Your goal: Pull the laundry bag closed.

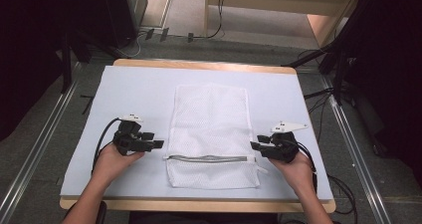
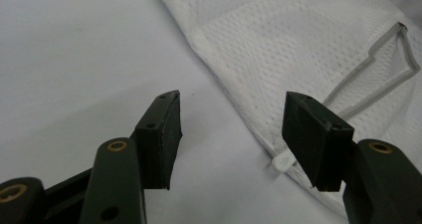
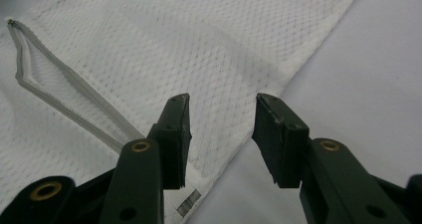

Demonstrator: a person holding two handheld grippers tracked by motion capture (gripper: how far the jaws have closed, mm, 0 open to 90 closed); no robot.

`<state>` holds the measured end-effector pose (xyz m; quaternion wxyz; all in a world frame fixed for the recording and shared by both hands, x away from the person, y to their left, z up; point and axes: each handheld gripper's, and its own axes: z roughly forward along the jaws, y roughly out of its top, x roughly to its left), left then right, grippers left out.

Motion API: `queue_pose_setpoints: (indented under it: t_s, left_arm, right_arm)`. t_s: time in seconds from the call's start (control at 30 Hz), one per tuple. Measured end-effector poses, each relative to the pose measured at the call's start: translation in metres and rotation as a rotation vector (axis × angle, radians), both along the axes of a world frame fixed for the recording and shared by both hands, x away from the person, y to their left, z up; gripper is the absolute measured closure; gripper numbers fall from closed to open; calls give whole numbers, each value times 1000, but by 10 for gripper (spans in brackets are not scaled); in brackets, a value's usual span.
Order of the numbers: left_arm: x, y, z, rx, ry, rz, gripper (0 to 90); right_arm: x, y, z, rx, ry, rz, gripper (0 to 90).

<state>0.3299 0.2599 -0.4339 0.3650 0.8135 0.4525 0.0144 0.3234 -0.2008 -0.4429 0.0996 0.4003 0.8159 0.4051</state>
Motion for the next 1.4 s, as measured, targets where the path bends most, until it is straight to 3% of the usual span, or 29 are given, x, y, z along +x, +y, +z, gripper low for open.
queue_pose_setpoints:
  t_s: [0.37,0.87,0.97,1.33,1.4]
  left_arm:
    - [1,-4,-1,15,-21,-25,411]
    - [-2,-2,0,12,-23,-22,424]
    - [-5,-1,3,2,-3,-16,478]
    - [-24,-3,10,-2,30,-59,880]
    - [-26,-2,11,-18,34,-58,900]
  right_arm:
    - [-1,2,0,19,45,-6,559]
    - [-1,10,2,43,90,23,662]
    - [-2,12,5,52,91,21,684]
    - [-8,41,13,45,105,84,738]
    - [-9,45,15,50,105,93,739]
